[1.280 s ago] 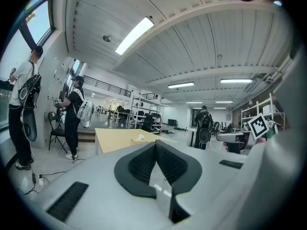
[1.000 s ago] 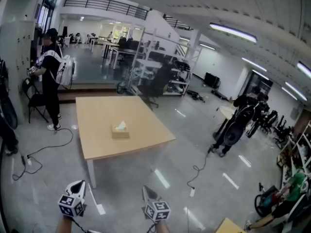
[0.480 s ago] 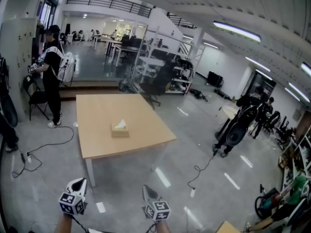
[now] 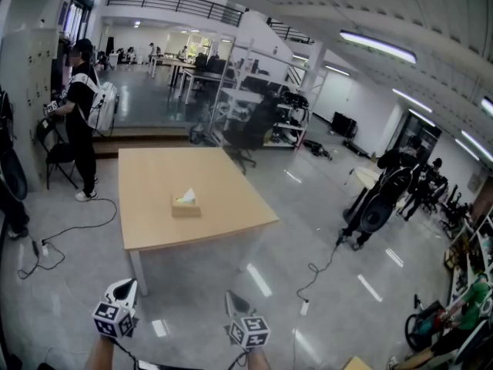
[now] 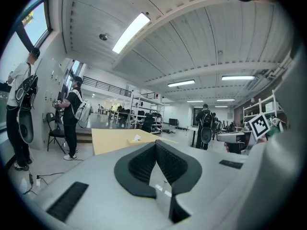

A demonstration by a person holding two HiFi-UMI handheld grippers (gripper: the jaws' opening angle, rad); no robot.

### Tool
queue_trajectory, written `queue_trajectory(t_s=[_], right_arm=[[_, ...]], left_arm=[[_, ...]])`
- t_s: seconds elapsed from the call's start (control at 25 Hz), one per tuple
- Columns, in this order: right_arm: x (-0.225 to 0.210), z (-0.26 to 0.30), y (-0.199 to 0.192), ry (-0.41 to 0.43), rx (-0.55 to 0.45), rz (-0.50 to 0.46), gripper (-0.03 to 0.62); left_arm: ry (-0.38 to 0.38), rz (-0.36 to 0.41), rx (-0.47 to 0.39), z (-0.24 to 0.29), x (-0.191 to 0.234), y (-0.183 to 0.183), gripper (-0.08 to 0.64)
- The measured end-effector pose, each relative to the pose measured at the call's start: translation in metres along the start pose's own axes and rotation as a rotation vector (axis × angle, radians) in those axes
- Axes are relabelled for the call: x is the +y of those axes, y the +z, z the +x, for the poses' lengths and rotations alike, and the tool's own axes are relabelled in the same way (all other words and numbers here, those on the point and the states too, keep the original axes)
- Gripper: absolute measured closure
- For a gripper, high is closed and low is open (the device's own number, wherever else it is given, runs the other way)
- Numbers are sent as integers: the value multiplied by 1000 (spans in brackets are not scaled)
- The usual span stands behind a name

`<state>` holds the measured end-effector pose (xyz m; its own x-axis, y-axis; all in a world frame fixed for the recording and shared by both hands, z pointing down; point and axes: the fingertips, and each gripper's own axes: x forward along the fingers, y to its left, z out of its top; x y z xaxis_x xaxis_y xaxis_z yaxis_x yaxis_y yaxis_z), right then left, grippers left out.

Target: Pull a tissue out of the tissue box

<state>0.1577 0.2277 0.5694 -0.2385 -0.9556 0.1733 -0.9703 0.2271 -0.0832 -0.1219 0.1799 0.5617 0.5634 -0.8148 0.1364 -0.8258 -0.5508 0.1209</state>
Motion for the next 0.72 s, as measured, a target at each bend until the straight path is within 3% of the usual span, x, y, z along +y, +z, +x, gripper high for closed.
queue_trajectory(t_s=[0.28,0.72], right_arm=[[-18,8,-7,10,9,5,584],[-36,52,-5,7,11,7,584]], left_arm=[[10,5,5,16,-9,-2,552],[2,2,9,61,11,1,552]])
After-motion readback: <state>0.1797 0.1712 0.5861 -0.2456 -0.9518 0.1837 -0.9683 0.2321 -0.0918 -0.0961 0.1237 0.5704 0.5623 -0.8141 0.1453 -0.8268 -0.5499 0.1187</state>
